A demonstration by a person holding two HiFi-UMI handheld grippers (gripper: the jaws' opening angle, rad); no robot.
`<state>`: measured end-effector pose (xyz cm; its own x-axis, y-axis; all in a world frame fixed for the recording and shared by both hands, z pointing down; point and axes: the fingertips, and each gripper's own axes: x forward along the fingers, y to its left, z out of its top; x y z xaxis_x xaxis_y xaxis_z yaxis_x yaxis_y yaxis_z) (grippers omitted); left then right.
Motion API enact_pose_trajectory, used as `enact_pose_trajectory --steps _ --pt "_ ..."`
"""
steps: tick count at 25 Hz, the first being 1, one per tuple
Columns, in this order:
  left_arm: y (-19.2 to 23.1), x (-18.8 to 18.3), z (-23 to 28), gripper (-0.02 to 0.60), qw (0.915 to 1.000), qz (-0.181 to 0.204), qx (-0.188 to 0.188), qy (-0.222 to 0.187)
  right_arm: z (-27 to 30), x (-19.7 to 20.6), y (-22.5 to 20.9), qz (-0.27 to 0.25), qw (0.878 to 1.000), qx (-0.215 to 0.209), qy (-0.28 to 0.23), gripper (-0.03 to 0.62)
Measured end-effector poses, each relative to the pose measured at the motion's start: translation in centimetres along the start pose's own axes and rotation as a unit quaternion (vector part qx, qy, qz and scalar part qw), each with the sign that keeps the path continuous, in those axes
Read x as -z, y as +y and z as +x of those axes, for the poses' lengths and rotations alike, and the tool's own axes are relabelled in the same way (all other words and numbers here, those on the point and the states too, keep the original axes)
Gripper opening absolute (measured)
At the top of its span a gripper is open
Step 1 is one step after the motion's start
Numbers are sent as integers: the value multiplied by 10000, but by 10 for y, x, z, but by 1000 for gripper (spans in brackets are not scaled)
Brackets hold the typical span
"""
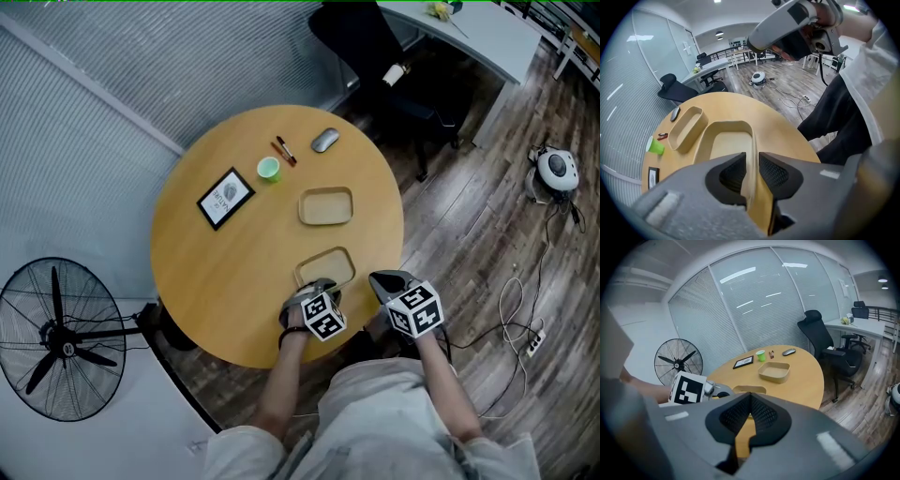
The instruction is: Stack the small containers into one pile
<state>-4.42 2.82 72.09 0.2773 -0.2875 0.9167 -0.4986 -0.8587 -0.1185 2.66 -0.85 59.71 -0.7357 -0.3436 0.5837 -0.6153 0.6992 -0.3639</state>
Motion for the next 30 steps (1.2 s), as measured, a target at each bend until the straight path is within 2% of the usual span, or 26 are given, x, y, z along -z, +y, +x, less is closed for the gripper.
enact_pose_trajectory --steps 4,8,12,16,21,30 --pt "-1 -1 -1 91 9999 -77 65 -129 4 0 0 25 10000 30 4 -2" --pt "-3 -6 -9 91 9982 -367 204 -437 5 3 0 58 10000 71 11 -2" --pt "17 -7 -34 91 9963 -440 68 -740 10 10 4 194 9997 132 -29 -2" --pt "54 -6 -52 91 9964 -201 -192 -800 14 18 8 386 9991 151 -108 -2" --pt "104 -10 -54 89 9969 336 -375 -600 24 9 12 266 9996 61 -59 -2" --pt "165 -35 -20 89 9941 1019 -210 -319 38 -6 5 -308 9988 -149 356 -2"
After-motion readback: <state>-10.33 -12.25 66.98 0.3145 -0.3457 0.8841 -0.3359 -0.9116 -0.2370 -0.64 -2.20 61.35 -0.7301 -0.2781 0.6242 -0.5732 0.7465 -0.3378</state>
